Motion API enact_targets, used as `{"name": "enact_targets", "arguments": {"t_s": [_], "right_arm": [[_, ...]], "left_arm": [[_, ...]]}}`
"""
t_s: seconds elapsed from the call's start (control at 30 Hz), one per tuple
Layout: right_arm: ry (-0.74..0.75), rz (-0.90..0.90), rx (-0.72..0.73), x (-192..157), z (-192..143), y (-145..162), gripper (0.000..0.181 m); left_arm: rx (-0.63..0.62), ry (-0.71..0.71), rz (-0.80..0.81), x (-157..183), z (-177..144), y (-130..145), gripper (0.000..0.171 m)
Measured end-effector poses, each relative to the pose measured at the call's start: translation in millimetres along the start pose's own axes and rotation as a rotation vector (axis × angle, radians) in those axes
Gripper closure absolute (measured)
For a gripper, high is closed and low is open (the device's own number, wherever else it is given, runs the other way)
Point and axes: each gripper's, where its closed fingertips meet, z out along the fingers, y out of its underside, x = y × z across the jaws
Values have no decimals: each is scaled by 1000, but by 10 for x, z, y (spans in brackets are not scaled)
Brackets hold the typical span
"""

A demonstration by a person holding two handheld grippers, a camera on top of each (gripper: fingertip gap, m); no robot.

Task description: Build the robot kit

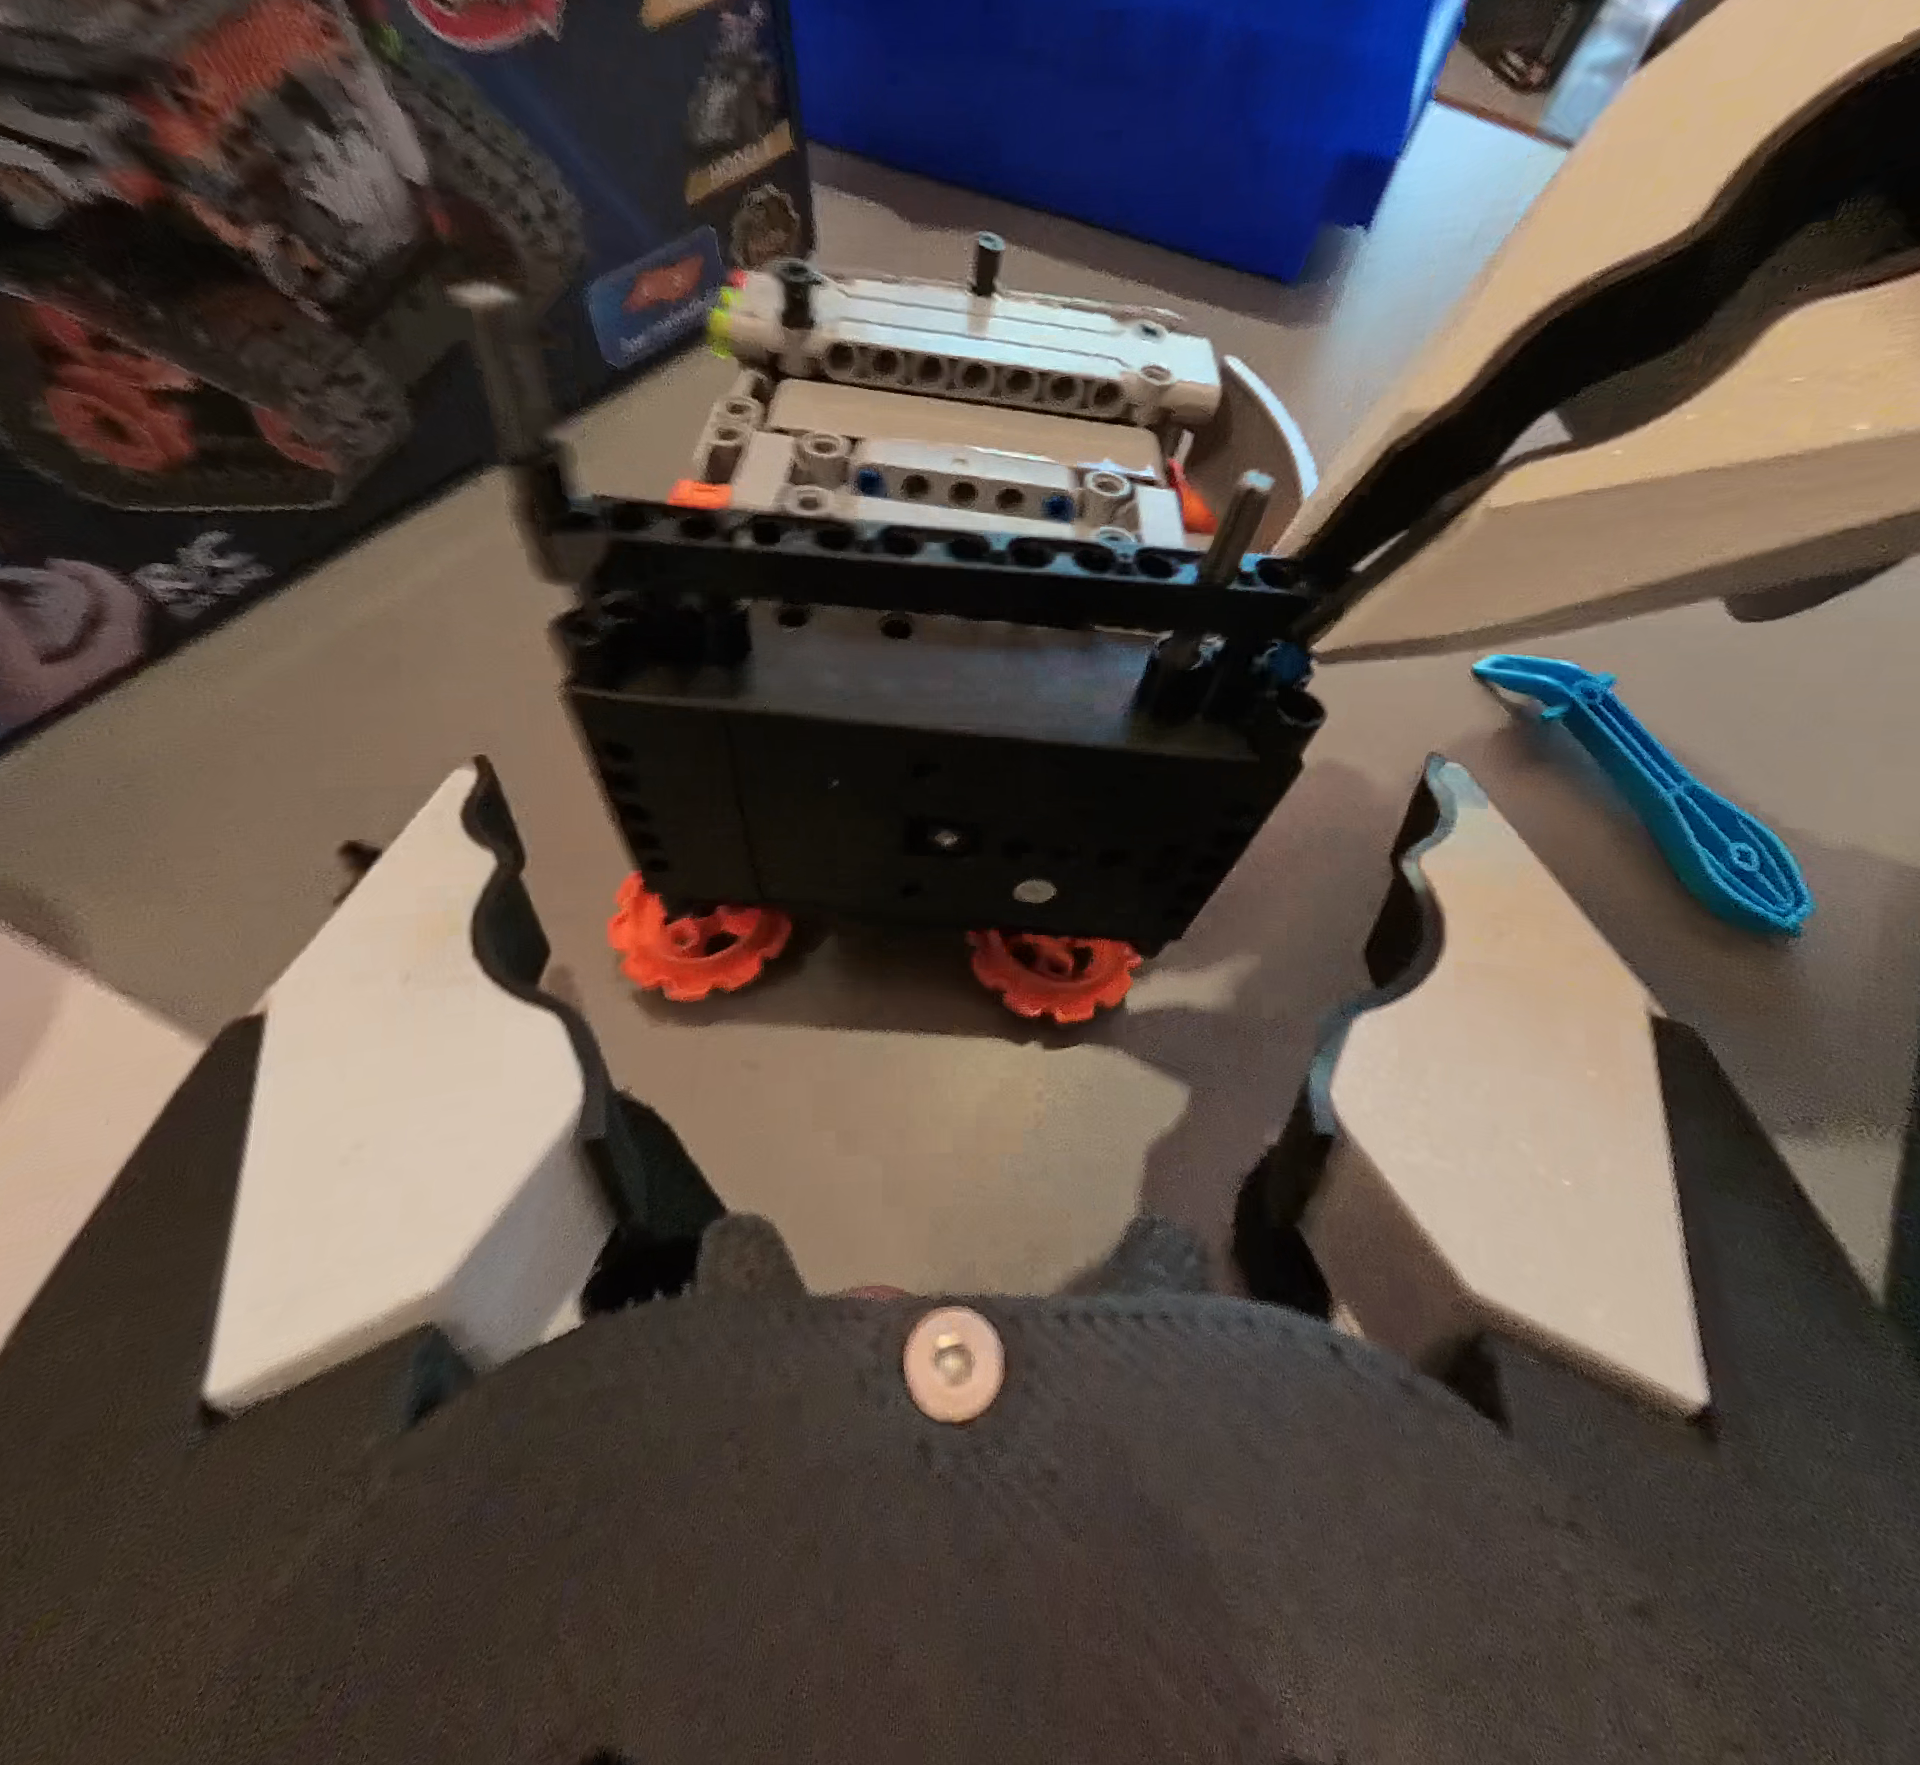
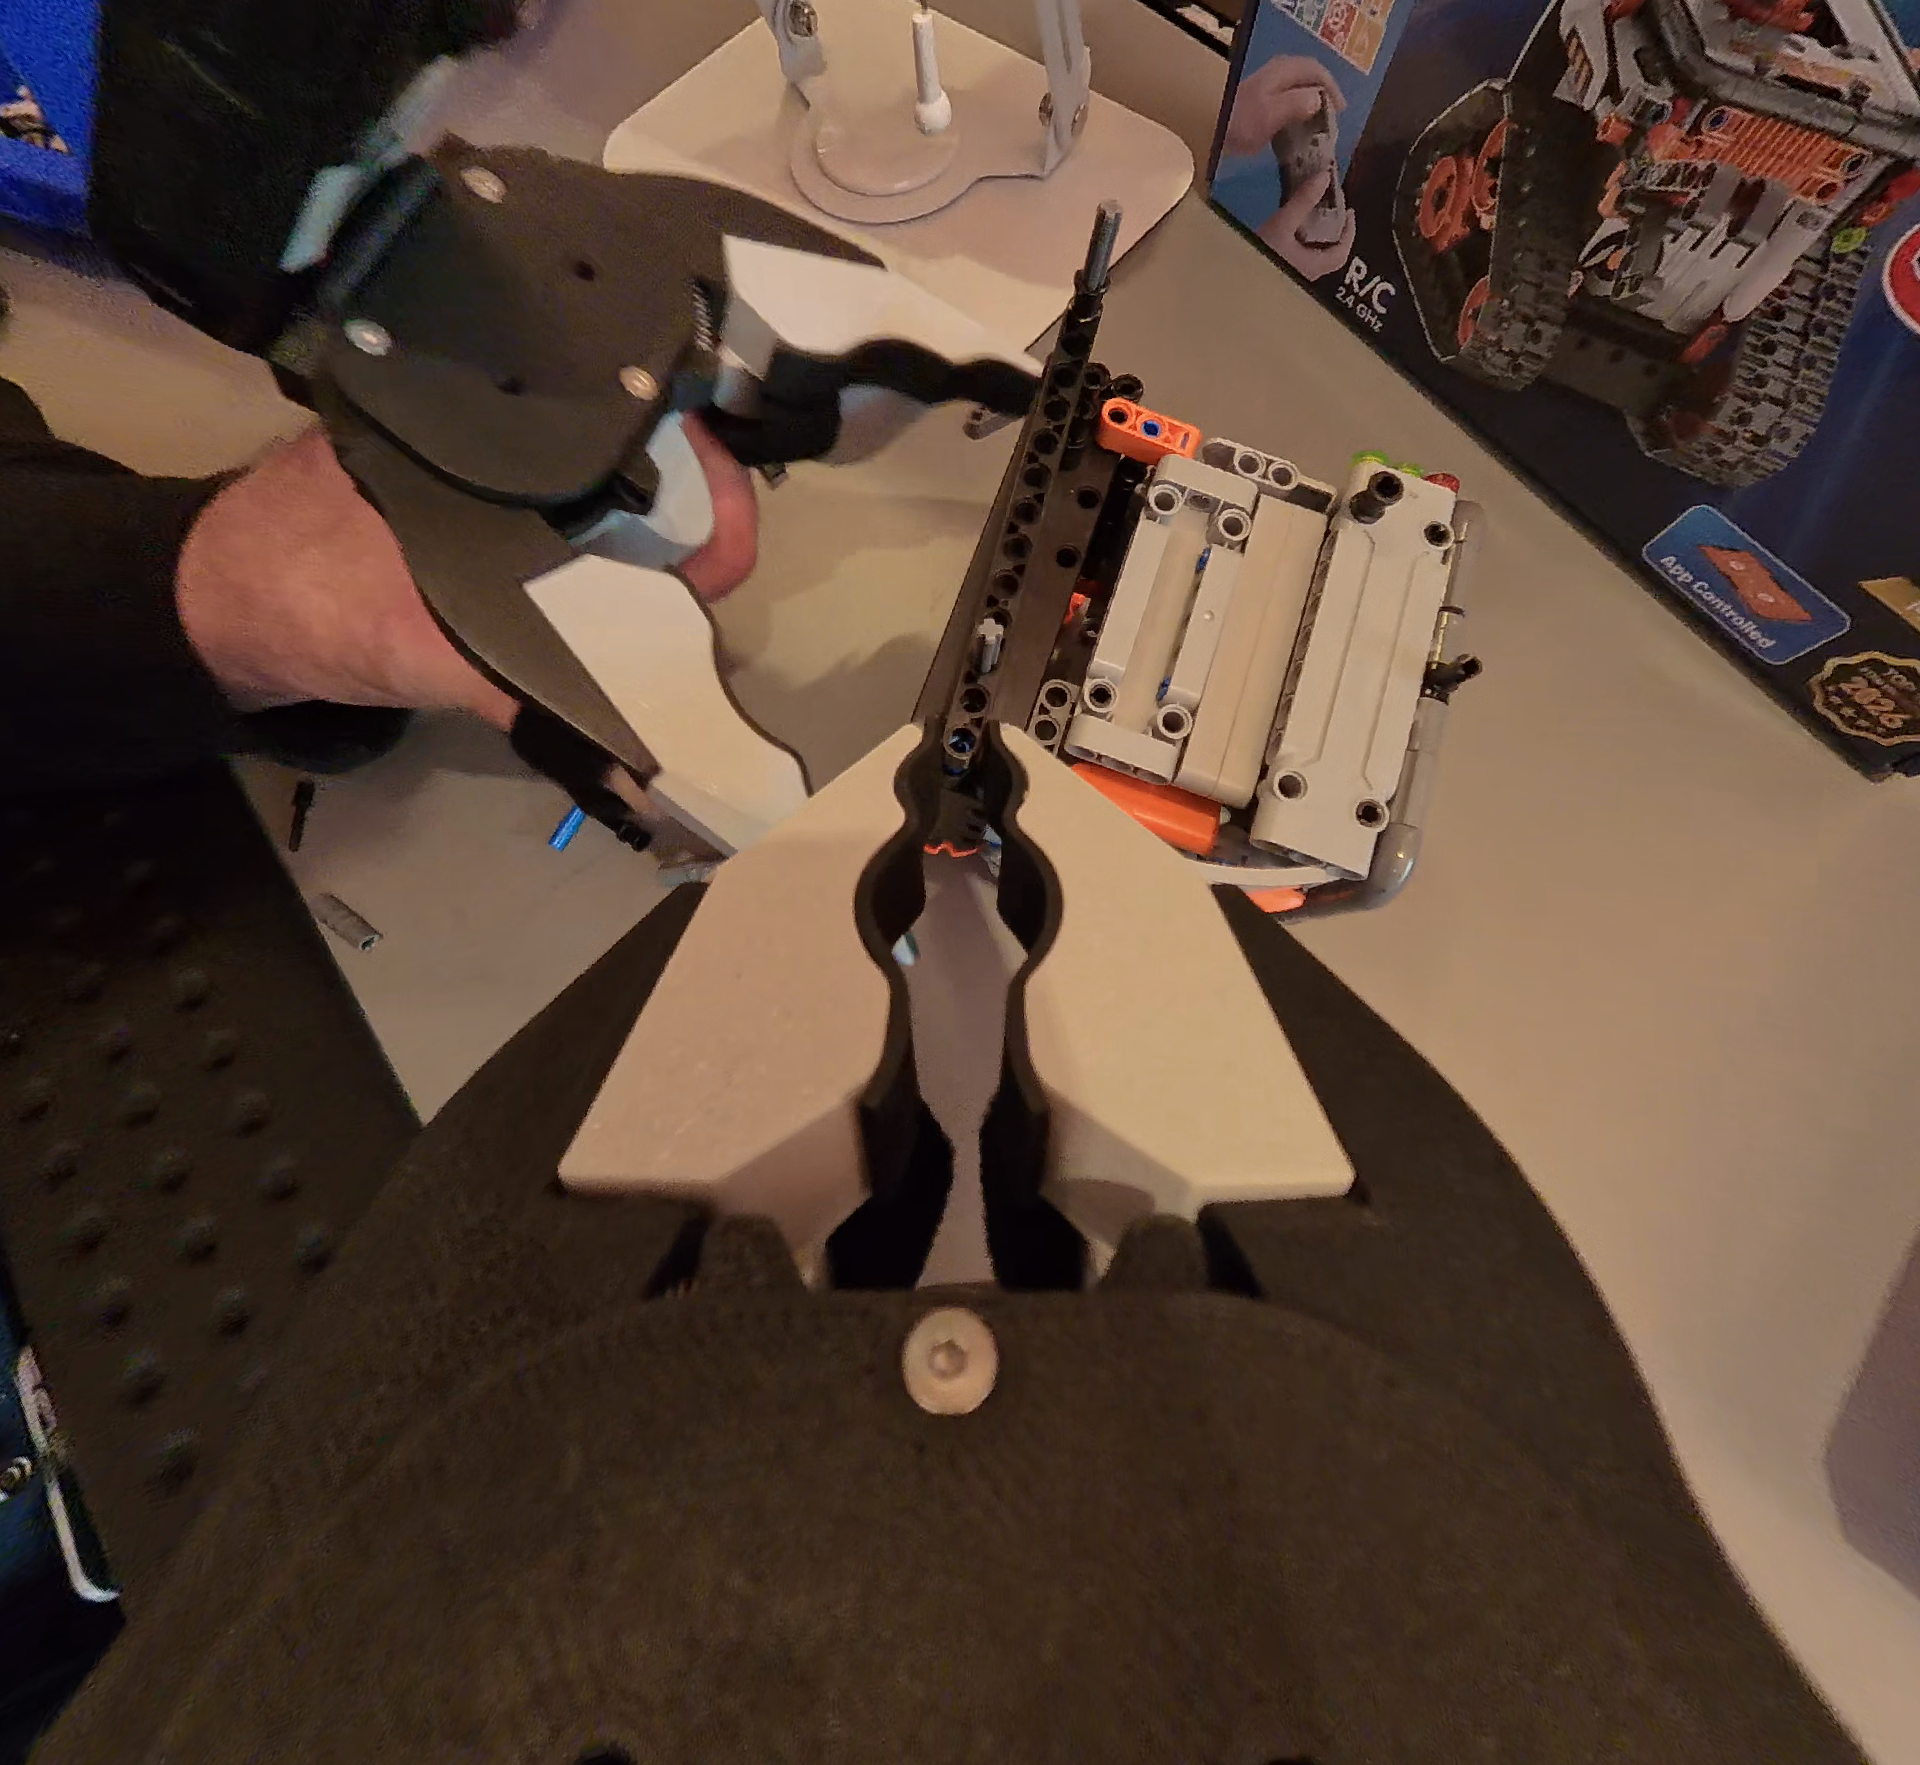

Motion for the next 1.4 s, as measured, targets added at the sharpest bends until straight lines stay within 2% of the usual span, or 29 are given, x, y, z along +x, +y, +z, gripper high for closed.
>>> {"name": "enact_targets", "arguments": {"t_s": [0.07,0.13,0.53,0.7,1.03,1.4], "right_arm": [[10,11,-3,-4,14,-10,177],[32,10,-7,-13,24,-18,177],[204,74,34,-14,22,-10,177],[197,53,32,-14,6,19,177],[172,34,132,-10,9,-5,177],[171,101,251,-10,4,12,176]], "left_arm": [[-15,41,-23,26,84,26,25],[-2,21,-19,-40,107,12,37],[49,-36,34,-56,88,10,41],[54,-49,63,-45,90,5,41],[73,-33,53,-55,95,3,41],[71,-36,65,-44,97,-3,42]]}}
